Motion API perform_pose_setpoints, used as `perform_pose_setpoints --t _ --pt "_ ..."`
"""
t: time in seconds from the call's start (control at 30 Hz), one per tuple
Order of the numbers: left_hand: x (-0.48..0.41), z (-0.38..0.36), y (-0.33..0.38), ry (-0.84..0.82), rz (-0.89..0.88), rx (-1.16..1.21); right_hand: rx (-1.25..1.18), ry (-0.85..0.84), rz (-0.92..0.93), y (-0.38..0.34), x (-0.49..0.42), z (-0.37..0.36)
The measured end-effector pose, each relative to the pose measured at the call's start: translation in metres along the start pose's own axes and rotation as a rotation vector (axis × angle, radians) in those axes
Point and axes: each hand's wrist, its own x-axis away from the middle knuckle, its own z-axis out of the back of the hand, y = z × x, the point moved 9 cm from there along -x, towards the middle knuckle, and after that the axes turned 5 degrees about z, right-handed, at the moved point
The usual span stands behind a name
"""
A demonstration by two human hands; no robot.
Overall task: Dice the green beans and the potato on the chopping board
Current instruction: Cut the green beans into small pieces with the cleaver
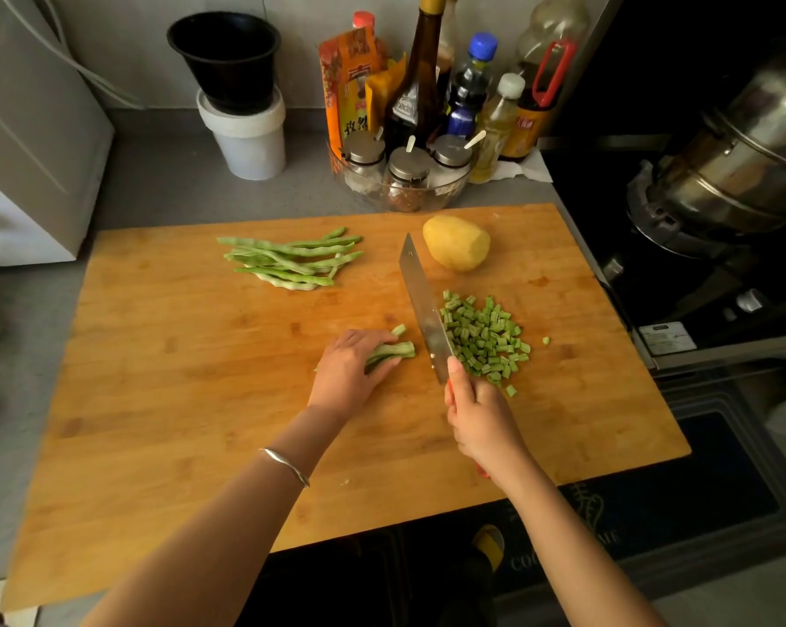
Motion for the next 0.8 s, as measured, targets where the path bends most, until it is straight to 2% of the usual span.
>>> perform_pose_setpoints --t 0.1,0.53,0.8 --pt "0.005 0.004 -0.005 0.05 0.029 -0.008 -0.026 -0.032 0.01 -0.005 0.005 -0.007" --pt "0.005 -0.004 -0.012 -0.026 0.105 0.113 -0.04 -0.056 0.006 -0.007 0.011 -0.01" --pt "0.005 -0.005 -0.015 0.012 0.108 0.155 -0.014 -0.072 0.003 -0.003 0.013 -0.017"
